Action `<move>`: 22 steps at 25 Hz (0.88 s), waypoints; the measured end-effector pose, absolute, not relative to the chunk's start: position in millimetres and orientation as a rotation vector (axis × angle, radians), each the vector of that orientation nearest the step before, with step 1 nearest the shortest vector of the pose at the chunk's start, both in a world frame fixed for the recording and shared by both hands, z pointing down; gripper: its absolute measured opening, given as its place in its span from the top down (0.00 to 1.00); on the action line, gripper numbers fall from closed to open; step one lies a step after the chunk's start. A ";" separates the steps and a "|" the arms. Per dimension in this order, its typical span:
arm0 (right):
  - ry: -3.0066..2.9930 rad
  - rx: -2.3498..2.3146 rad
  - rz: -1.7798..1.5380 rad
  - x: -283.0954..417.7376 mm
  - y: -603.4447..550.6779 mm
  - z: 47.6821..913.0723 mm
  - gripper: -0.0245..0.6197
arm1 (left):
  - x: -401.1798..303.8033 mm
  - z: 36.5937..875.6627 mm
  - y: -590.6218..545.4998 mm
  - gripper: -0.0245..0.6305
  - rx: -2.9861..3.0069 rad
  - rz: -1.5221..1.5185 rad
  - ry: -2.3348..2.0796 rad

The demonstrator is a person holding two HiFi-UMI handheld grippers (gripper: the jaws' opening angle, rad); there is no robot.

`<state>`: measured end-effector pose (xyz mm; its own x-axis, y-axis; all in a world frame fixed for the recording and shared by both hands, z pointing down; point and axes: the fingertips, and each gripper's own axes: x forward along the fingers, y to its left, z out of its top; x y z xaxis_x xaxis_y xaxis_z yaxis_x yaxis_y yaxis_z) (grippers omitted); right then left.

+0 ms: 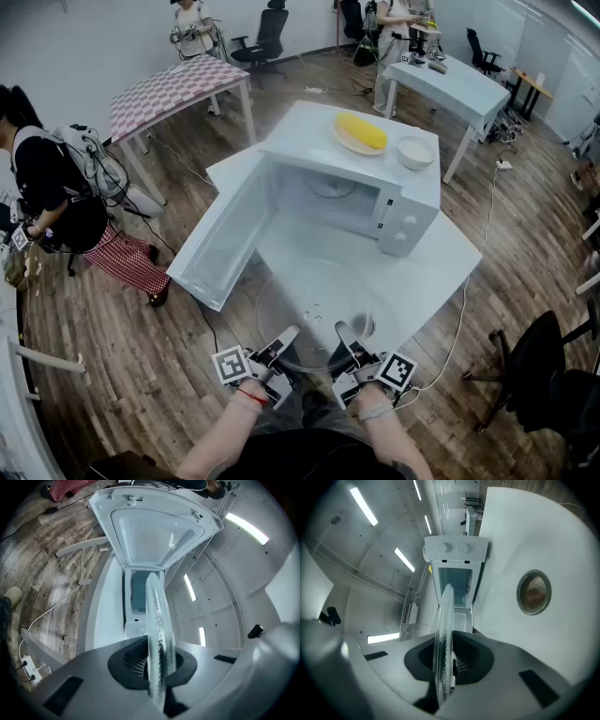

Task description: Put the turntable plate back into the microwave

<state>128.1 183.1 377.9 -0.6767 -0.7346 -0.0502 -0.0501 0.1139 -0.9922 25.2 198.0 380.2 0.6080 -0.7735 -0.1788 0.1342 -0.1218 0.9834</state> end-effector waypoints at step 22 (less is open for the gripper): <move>1.789 -0.826 -1.632 121.2 91.6 402.8 0.90 | 16.9 402.4 102.7 0.92 1.462 -0.810 -0.551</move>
